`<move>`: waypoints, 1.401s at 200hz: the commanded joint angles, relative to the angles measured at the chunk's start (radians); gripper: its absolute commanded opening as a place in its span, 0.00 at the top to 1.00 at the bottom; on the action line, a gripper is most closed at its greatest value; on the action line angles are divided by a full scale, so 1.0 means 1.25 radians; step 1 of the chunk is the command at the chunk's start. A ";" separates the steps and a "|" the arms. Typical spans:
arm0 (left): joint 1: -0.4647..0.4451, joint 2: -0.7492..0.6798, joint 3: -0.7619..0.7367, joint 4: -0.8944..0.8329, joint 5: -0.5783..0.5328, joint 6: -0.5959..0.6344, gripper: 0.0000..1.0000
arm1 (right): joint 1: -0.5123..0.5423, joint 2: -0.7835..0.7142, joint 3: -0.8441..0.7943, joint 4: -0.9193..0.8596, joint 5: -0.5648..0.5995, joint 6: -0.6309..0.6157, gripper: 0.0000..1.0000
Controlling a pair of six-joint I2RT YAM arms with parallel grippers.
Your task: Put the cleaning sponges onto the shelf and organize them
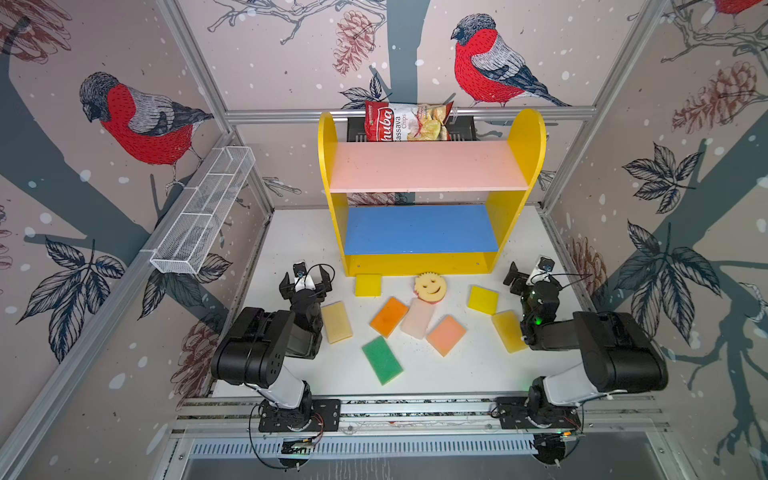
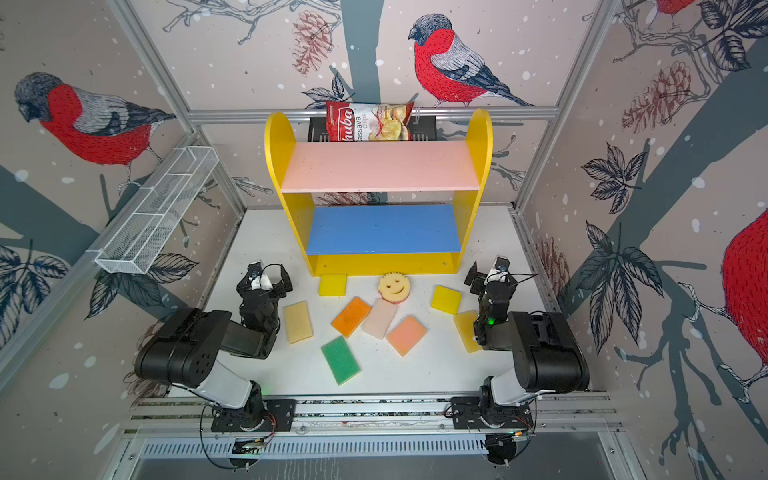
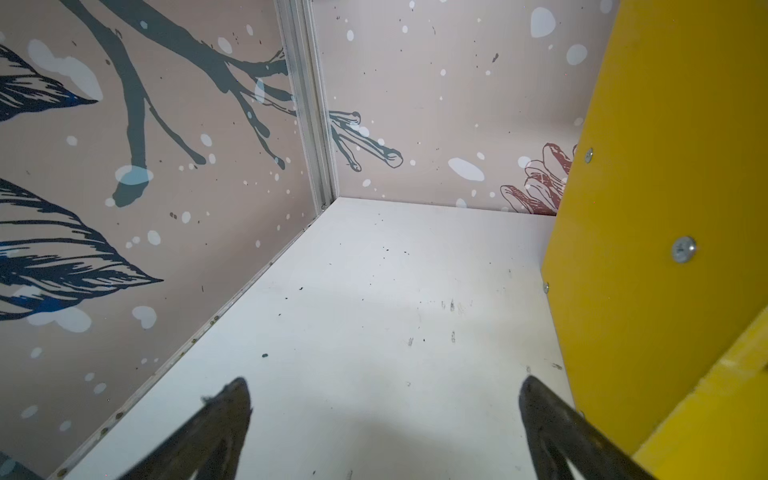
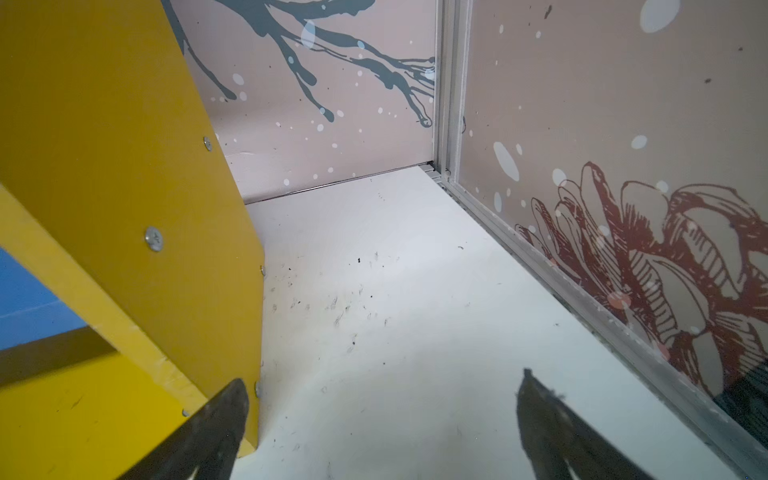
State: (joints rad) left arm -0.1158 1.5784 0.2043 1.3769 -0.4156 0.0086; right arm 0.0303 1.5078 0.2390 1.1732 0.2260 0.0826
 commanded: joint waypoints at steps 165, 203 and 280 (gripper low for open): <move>0.019 -0.005 0.015 -0.016 0.016 -0.020 0.01 | 0.002 -0.004 -0.003 0.020 0.001 0.004 0.00; 0.020 -0.006 0.011 -0.015 0.017 -0.021 0.01 | 0.002 -0.003 -0.001 0.019 0.001 0.004 0.00; -0.055 -0.097 0.042 -0.110 -0.119 0.040 0.01 | 0.080 -0.132 0.089 -0.234 0.209 0.008 0.00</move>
State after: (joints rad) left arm -0.1184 1.5330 0.2176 1.3102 -0.4316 -0.0154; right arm 0.0769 1.4540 0.2443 1.1366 0.2913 0.0780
